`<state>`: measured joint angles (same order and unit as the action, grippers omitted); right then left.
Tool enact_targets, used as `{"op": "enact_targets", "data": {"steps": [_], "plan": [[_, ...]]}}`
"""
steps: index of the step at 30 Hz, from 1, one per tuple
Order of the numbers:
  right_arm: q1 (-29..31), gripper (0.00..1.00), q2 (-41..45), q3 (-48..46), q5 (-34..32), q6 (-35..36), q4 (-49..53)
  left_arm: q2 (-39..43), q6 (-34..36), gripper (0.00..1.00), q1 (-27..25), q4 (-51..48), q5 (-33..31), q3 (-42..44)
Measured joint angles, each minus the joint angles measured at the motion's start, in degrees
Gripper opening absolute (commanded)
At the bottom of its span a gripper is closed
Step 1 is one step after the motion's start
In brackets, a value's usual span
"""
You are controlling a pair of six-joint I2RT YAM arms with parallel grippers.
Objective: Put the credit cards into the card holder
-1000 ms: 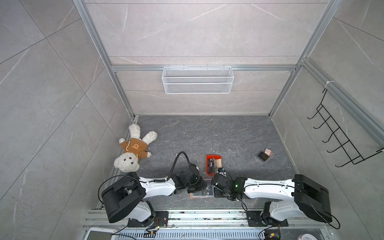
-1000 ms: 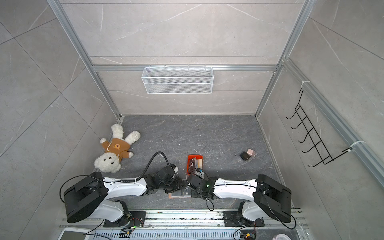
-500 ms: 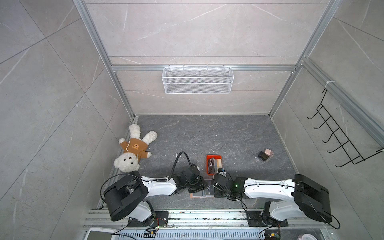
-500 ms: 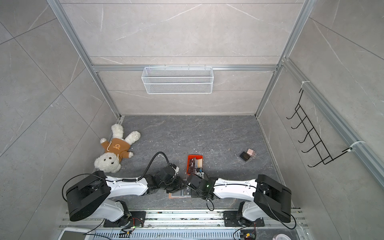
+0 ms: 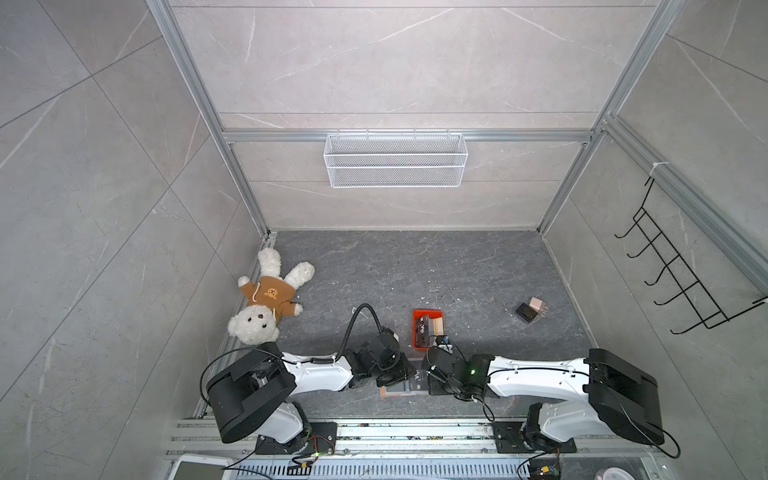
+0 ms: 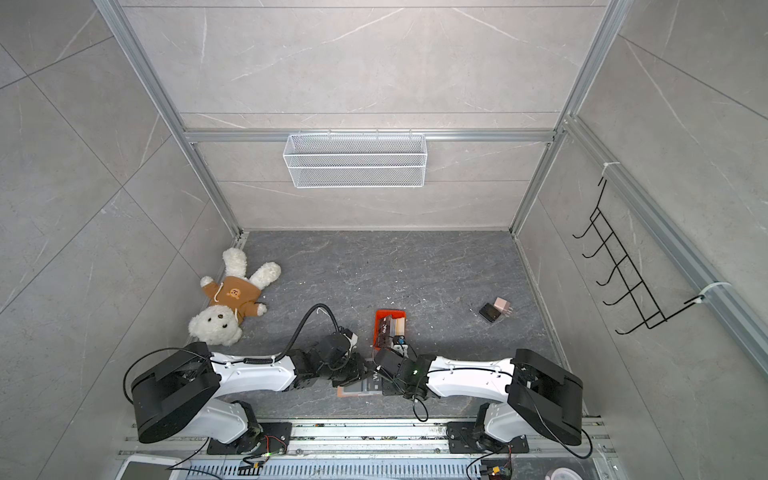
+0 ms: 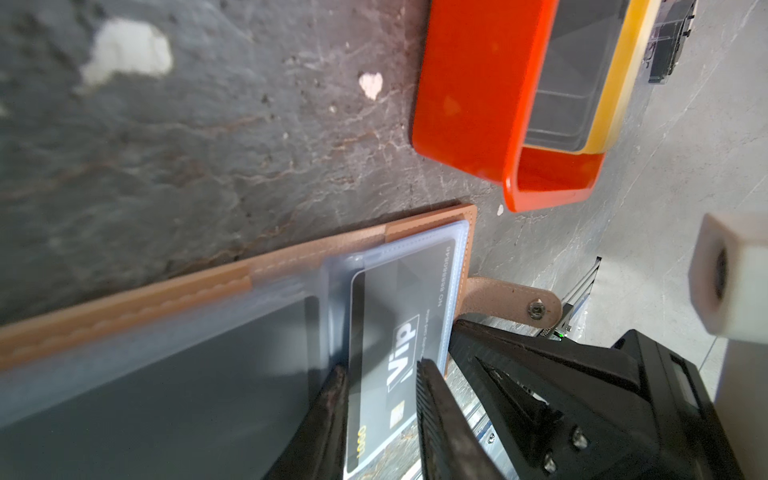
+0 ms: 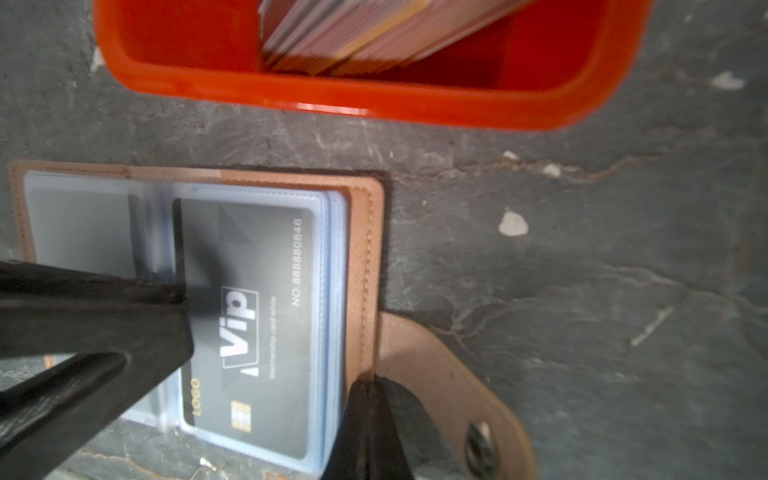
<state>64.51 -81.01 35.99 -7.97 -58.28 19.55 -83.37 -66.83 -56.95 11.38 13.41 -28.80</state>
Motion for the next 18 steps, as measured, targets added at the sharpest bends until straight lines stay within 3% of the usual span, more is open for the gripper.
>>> {"op": "enact_targets", "data": {"steps": [9, 18], "plan": [[0.11, 0.04, 0.00, 0.00, -0.17, 0.00, 0.00, 2.82, 0.76, 0.34, 0.00, -4.74, -1.81, 0.00], [0.15, 0.04, 0.00, 0.00, -0.22, 0.00, 0.00, 10.80, 2.49, 0.41, 1.14, -13.03, -4.26, 1.31]]}}
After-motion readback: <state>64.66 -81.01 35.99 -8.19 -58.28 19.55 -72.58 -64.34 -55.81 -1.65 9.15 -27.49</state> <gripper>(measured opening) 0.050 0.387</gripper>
